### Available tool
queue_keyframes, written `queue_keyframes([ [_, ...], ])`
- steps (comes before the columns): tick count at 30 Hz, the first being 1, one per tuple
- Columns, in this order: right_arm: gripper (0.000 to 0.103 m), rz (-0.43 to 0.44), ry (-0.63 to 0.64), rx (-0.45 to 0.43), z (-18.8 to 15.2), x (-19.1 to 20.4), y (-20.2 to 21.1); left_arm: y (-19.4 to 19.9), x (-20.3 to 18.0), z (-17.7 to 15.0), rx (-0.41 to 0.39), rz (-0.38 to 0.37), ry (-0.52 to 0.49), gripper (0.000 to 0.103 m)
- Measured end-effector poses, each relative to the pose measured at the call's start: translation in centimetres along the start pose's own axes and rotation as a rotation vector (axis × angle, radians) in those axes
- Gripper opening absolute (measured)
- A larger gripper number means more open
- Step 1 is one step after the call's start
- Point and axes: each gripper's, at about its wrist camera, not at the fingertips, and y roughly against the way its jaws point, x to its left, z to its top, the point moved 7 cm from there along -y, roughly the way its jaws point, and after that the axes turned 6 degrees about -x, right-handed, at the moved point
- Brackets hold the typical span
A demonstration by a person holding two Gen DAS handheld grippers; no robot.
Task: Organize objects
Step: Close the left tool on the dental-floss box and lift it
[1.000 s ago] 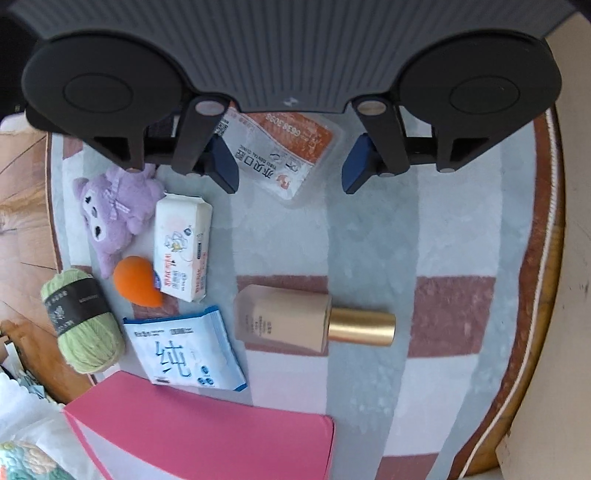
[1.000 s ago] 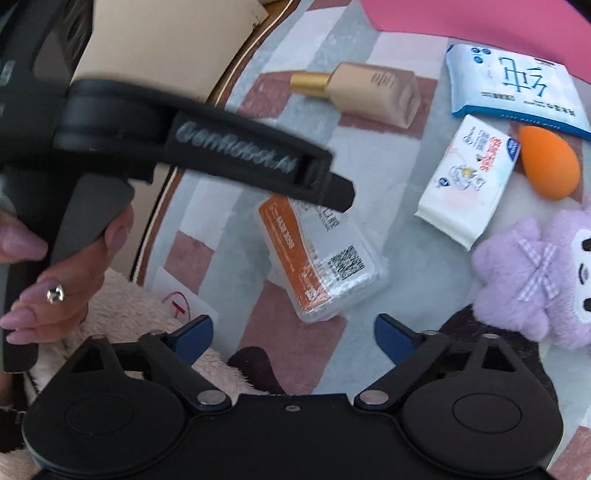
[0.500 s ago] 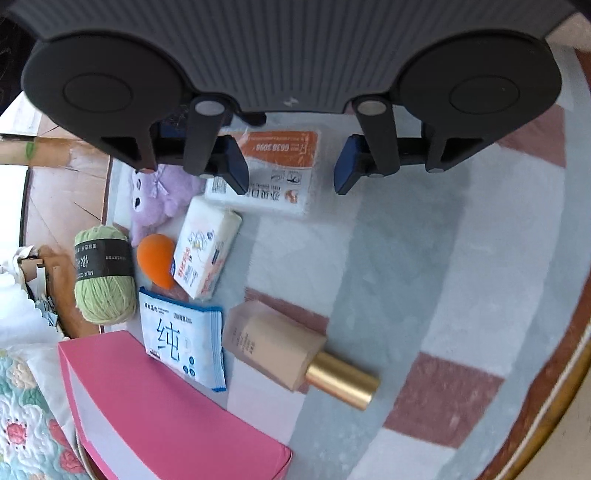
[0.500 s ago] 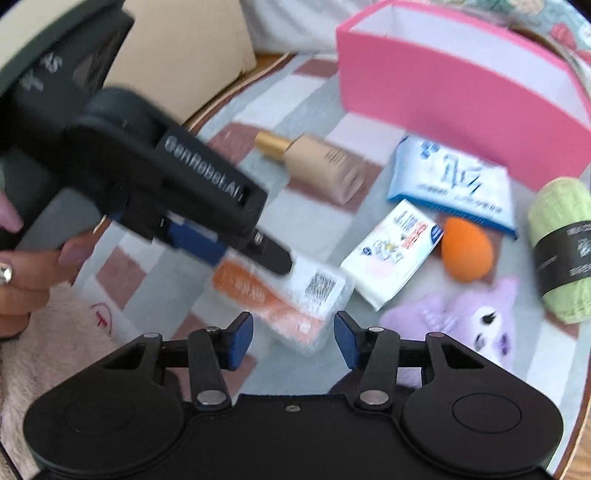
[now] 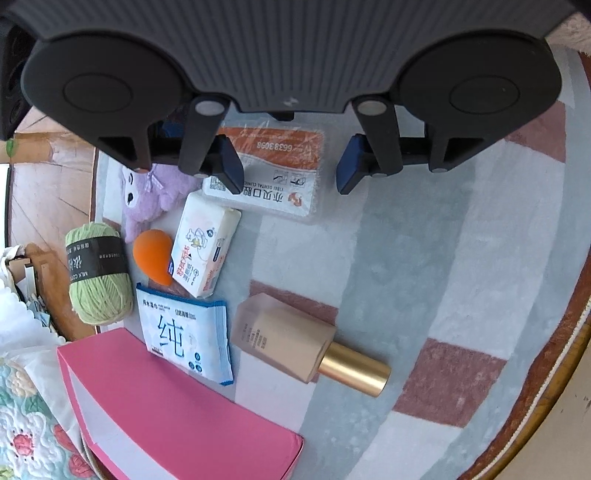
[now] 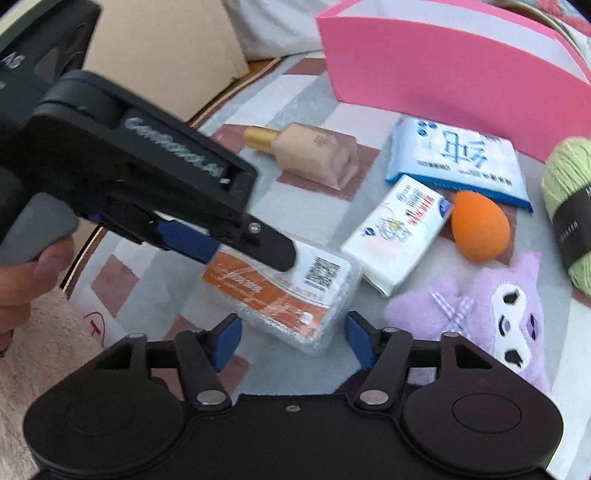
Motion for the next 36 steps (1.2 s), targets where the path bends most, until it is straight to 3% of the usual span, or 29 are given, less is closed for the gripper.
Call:
queue_keyframes([
  [9,0.066,-0.005,-0.046,-0.025,0.3,-0.5,-0.5,0.5,-1.4,-0.3,-0.073,0.039,-0.096,0.054],
  [13,0.066,-0.035,0.015,-0.026,0.2,0.0,0.6,1.6,-2.1,-1.2,-0.090,0.040,-0.107,0.054],
  [24,0.063,-0.066,0.189,-0.140,3.0,1.0,7.5,9.0,-7.5,-1.5,-0.257,0.057,-0.244,0.054],
  [36,0.063,-0.103,0.252,-0.278,9.5,0.8,14.7,15.8,-13.0,2.8,-0.353,-0.009,-0.309,0.054],
])
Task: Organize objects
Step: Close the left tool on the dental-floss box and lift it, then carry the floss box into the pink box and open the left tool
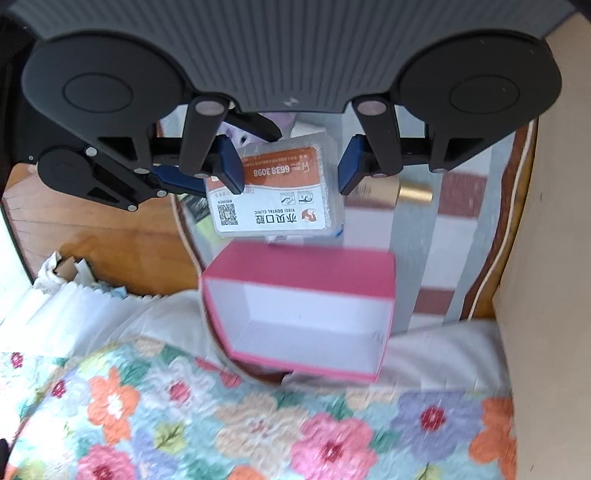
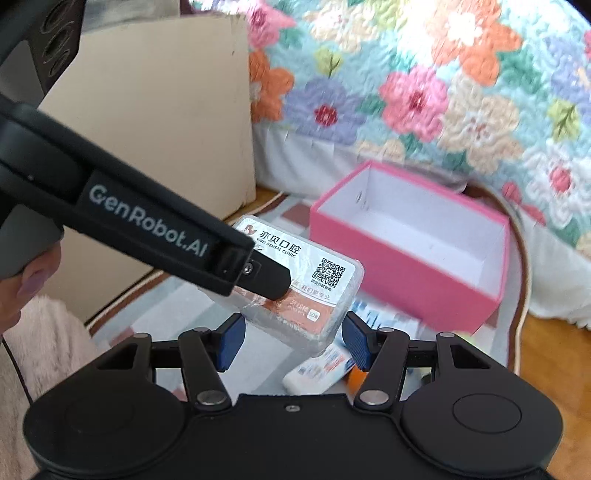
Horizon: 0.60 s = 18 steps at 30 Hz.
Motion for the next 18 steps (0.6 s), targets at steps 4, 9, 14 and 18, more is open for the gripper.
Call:
queue_keyframes([
  [4,0.063,-0.018,0.027,0.002,2.2,-1.9,0.9,-0.4,-1.3,2.5,0.016,-0.035,0.016,0.054],
  [9,0.063,-0.054,0.037,0.024,4.8,-5.2,1.2,-1.8,-3.0,5.4,0.008,-0.071,0.017,0.054],
  [14,0.063,-0.103,0.097,0.078,7.0,-8.0,0.0,-4.6,-3.5,8.2,0.028,-0.101,0.026,0.054],
  [18,0.064,-0.104,0.092,0.099,8.3,-10.8,-2.2,-7.7,-3.5,10.4,0.033,-0.095,0.004,0.054],
])
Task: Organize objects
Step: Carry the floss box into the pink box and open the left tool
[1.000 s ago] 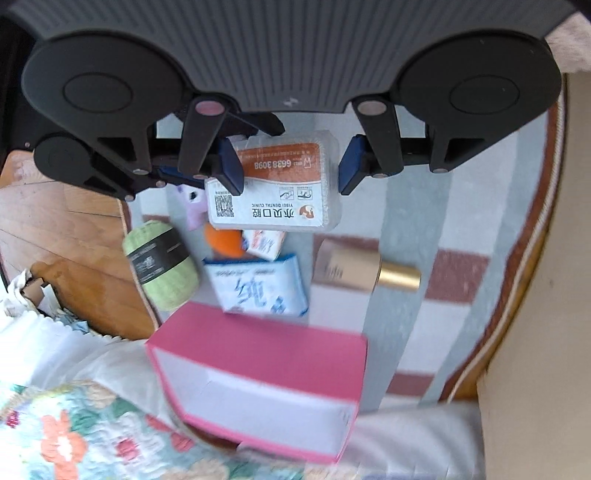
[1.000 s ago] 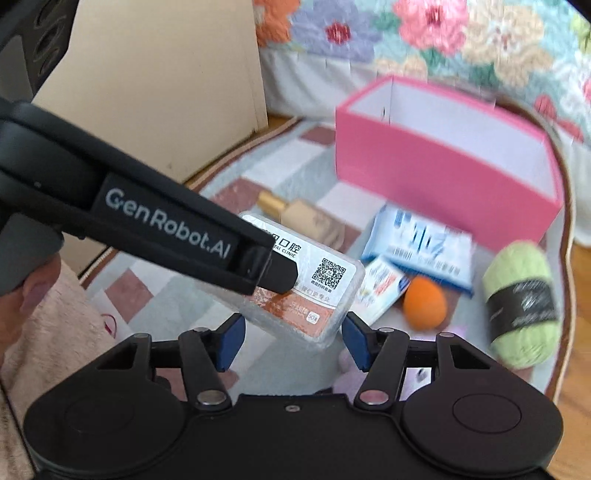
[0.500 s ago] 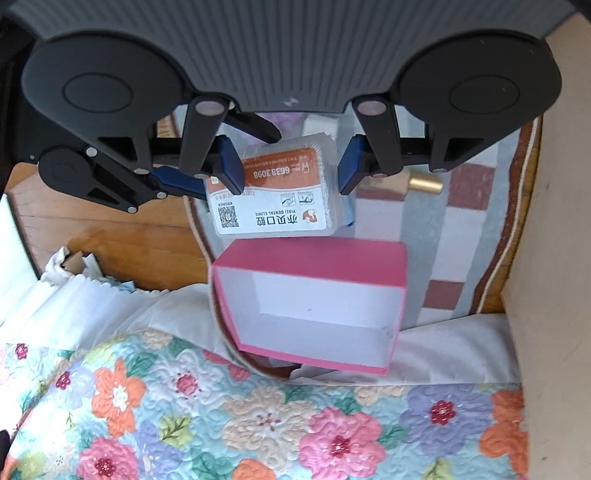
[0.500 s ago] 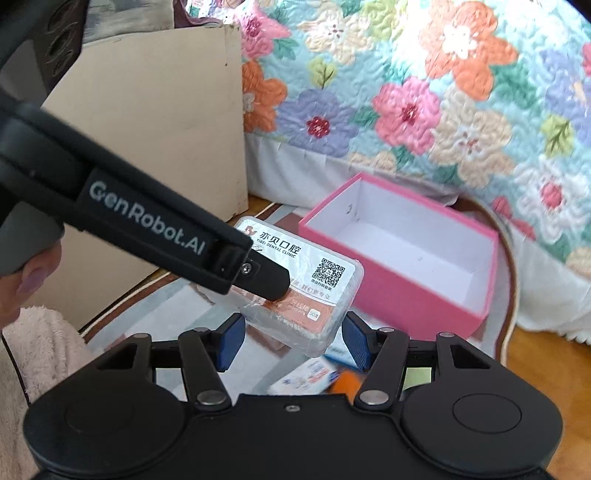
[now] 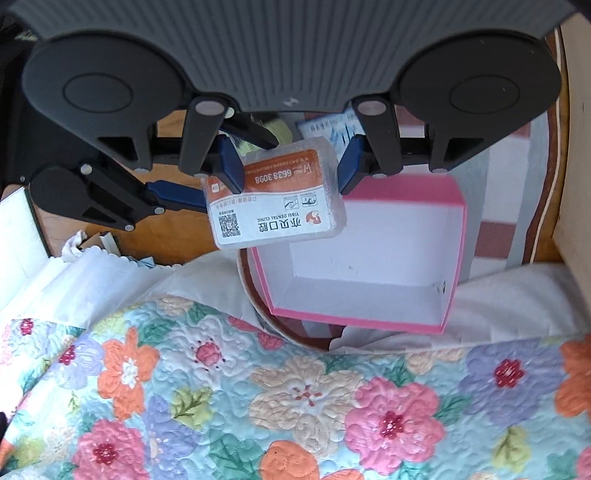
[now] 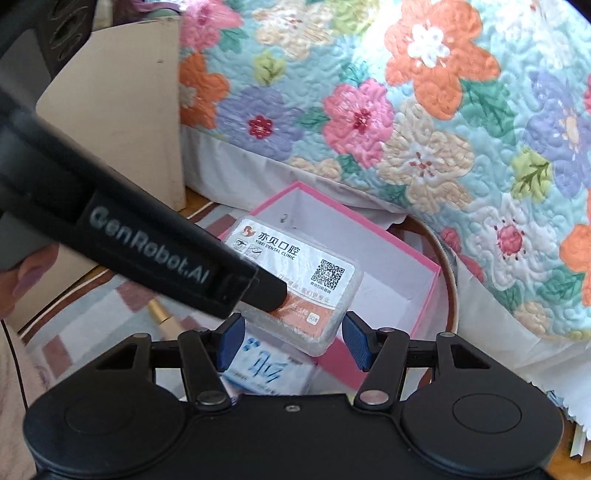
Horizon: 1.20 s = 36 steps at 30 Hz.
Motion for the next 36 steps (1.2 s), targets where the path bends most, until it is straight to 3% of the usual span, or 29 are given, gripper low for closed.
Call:
queue_keyframes([
  [11,0.064,0.032,-0.144,0.016,0.2,-6.1,-11.0,-12.1,4.2,4.9,0.034,0.002,0.036,0.054],
  [20,0.064,-0.007,-0.177,0.165,-0.6,-9.5,-20.3,-21.6,8.6,5.7,0.098,-0.033,0.097,0.053],
  [30,0.064,-0.011,-0.169,0.337,-1.2,-11.7,-26.2,-27.0,9.8,5.5,0.169,-0.025,0.168,0.052],
  [36,0.063,-0.021,-0.140,0.377,-1.7,-11.4,-27.9,-28.2,10.4,4.4,0.202,-0.013,0.217,0.051],
])
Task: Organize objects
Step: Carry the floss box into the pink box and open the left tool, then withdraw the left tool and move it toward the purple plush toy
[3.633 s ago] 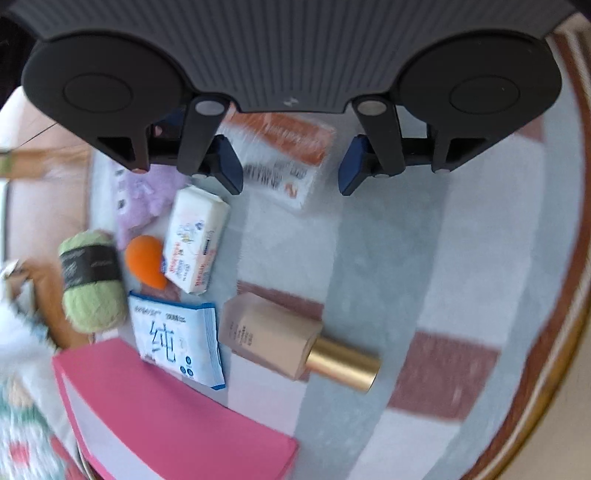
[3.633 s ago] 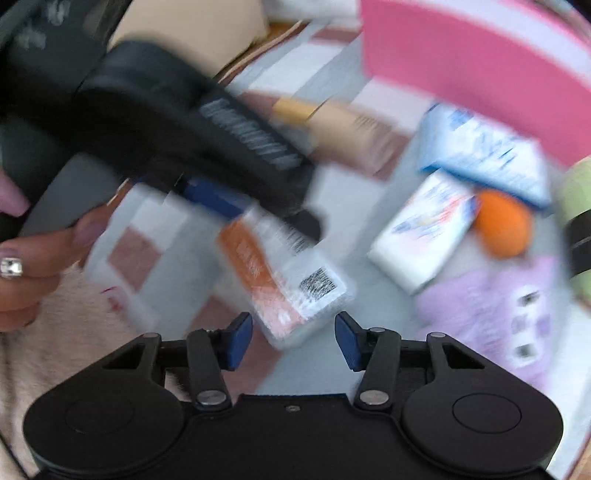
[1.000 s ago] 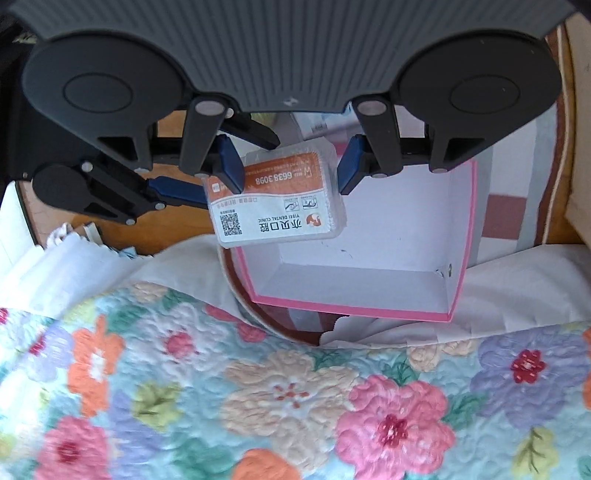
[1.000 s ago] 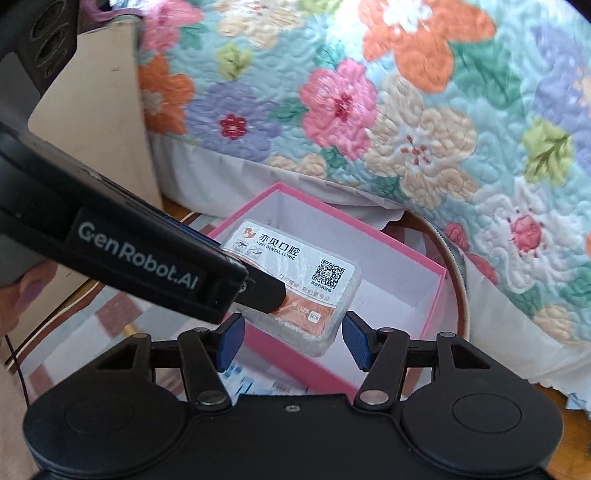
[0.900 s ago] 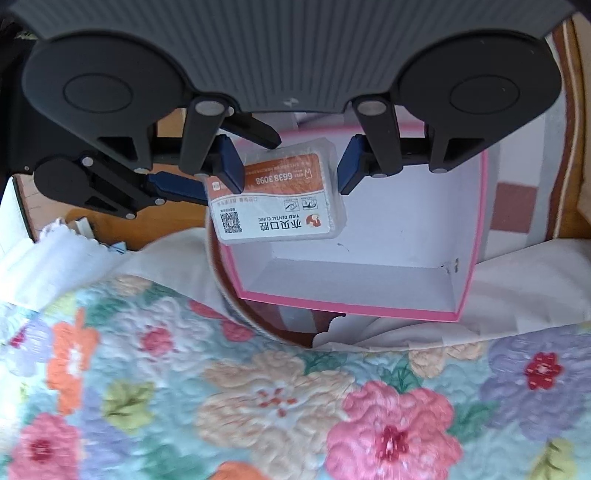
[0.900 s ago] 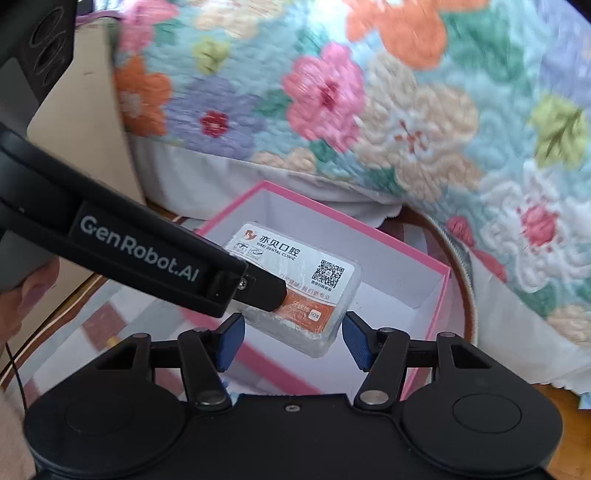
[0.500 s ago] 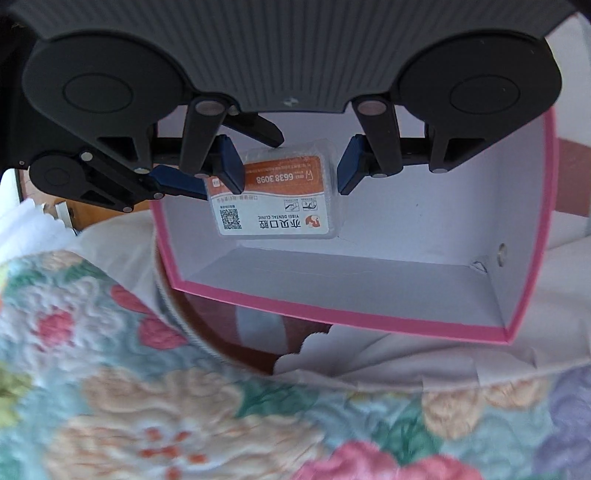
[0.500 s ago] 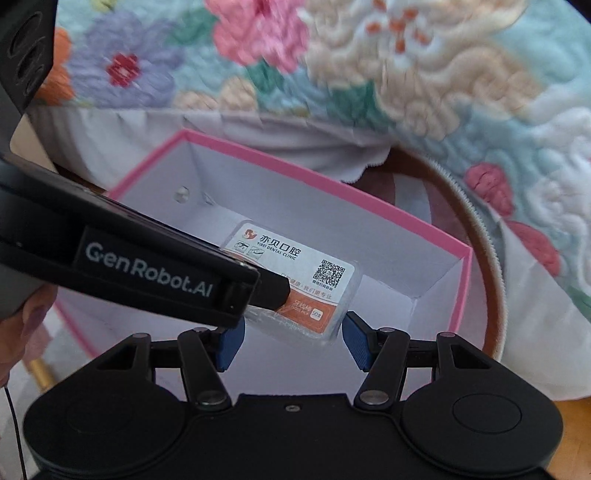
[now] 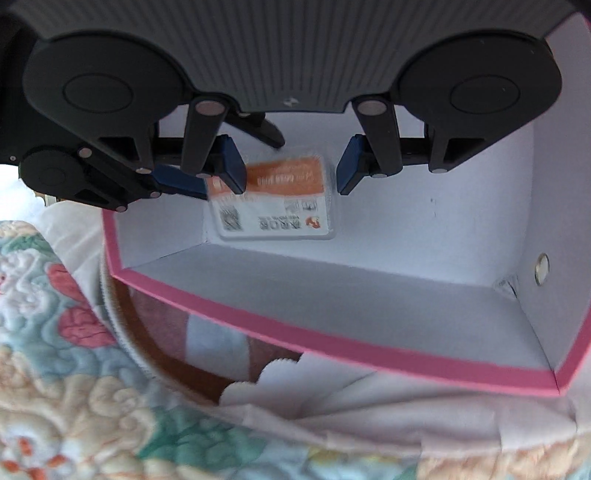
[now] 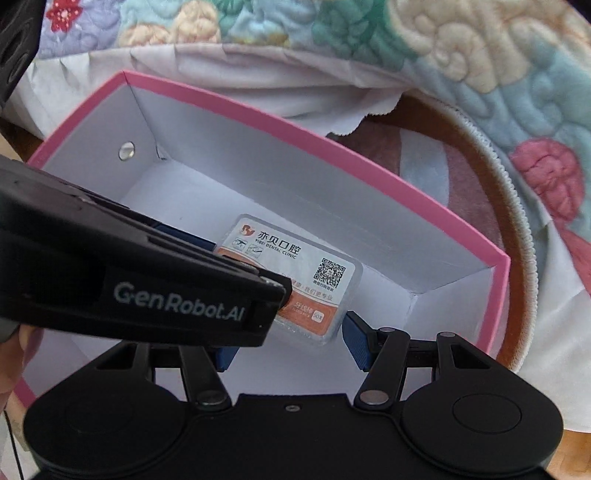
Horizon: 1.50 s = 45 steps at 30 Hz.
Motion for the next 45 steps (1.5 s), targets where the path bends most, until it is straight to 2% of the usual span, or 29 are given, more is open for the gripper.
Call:
queue_keyframes([
  [4,0.068,-0.041,0.001,-0.006,0.2,-0.5,-0.3,-1.0,0.0,-0.7,0.047,0.013,0.017,0.047],
  [6,0.065,-0.026,0.007,-0.004,0.0,-0.6,-0.2,-1.3,0.0,-0.8,0.050,0.028,0.020,0.037],
  [10,0.057,-0.021,0.029,-0.045,-0.4,-0.5,1.2,-1.9,-0.5,-0.9,0.054,0.013,0.047,0.034],
  [15,0.038,-0.029,0.040,-0.073,-1.1,-0.6,2.0,-2.7,-2.1,-1.0,0.042,0.007,0.058,0.033],
  [16,0.028,-0.051,0.041,-0.077,-1.1,-0.8,1.9,-2.8,-2.5,-1.0,0.031,0.008,0.049,0.033],
  [18,0.016,-0.075,0.031,-0.083,-1.2,-1.3,1.6,-2.8,-3.2,-1.0,0.006,0.022,0.022,0.032],
  [19,0.013,-0.081,0.022,-0.090,-1.2,-1.4,1.5,-2.7,-3.6,-1.0,-0.005,0.039,-0.010,0.032],
  [23,0.012,-0.112,0.003,-0.127,-0.9,-1.6,1.3,-1.0,-4.7,-1.4,-0.060,0.103,-0.118,0.033],
  [26,0.014,-0.110,-0.036,-0.154,-0.7,-1.6,1.8,1.0,-4.9,-2.4,-0.043,0.098,-0.115,0.039],
  [28,0.021,-0.063,-0.089,-0.171,-0.8,-1.6,2.9,2.4,-5.0,-3.4,-0.016,0.114,-0.140,0.040],
  [33,0.036,0.063,-0.197,-0.209,-2.2,-1.3,7.1,7.3,-5.3,-6.2,-0.007,0.137,-0.184,0.048],
  [38,0.048,0.113,-0.196,-0.254,-3.8,0.8,11.2,12.5,-5.1,-5.7,-0.020,0.146,-0.196,0.054],
  [42,0.057,0.125,-0.165,-0.296,-5.5,1.4,16.7,16.2,-5.9,-4.8,-0.029,0.158,-0.210,0.058],
  [45,0.062,0.117,-0.134,-0.309,-5.7,2.8,19.4,20.1,-6.8,-6.2,-0.045,0.182,-0.239,0.062],
])
